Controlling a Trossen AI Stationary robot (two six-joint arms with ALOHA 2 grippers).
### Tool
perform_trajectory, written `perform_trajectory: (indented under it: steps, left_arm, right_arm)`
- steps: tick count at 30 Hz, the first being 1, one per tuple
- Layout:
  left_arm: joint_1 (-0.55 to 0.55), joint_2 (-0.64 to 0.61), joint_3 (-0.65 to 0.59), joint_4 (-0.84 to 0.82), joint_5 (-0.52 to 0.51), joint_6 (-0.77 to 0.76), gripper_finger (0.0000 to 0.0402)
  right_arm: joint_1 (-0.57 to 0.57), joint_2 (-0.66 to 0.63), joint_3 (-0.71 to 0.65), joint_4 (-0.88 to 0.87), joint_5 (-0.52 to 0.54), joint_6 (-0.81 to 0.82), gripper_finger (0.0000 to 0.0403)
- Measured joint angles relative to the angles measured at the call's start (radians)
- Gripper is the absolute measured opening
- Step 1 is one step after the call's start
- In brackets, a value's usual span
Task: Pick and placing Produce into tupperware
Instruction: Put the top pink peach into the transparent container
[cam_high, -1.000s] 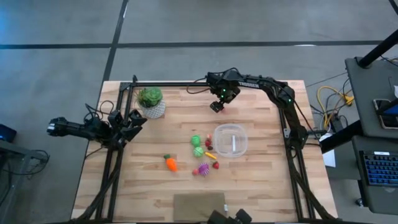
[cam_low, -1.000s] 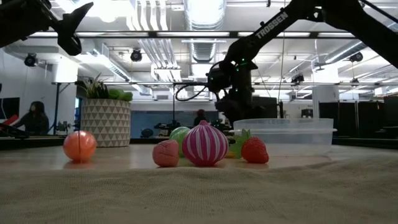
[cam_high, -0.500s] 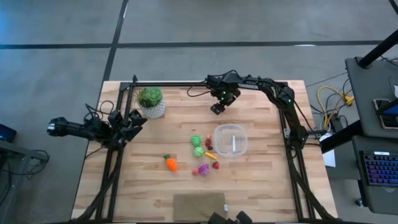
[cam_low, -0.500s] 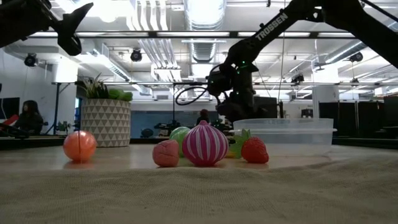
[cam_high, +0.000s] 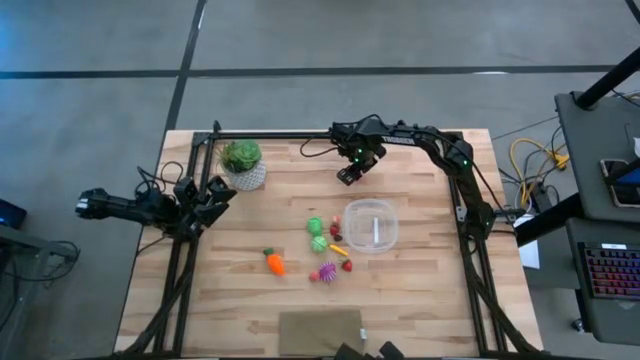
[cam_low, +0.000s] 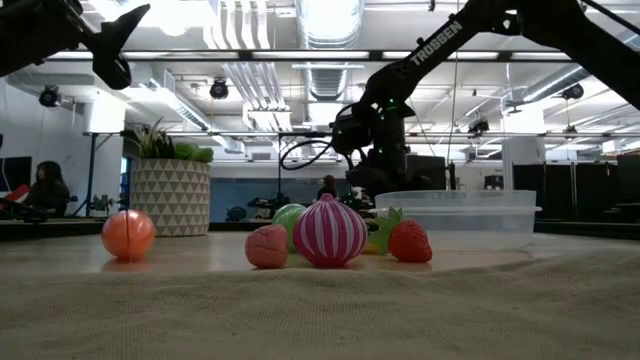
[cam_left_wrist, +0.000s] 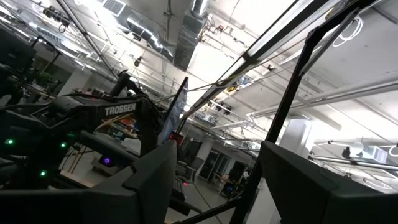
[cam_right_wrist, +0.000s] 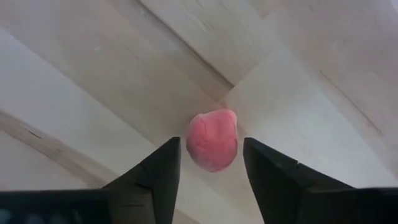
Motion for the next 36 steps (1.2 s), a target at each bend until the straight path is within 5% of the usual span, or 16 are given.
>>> perform_trajectory:
  steps: [17,36]
  left_arm:
    - [0.0,0.0,0.0,0.0,0.002,-0.001,0.0219]
    - [0.0,0.0,0.0,0.0,0.003,-0.001,0.0219]
  right_arm:
    - [0.015,0.001,-0.029,0.051,0.005,0.02,0.0115]
    - [0.018,0.002,-0.03,0.081,0.023,0.011,0.0204]
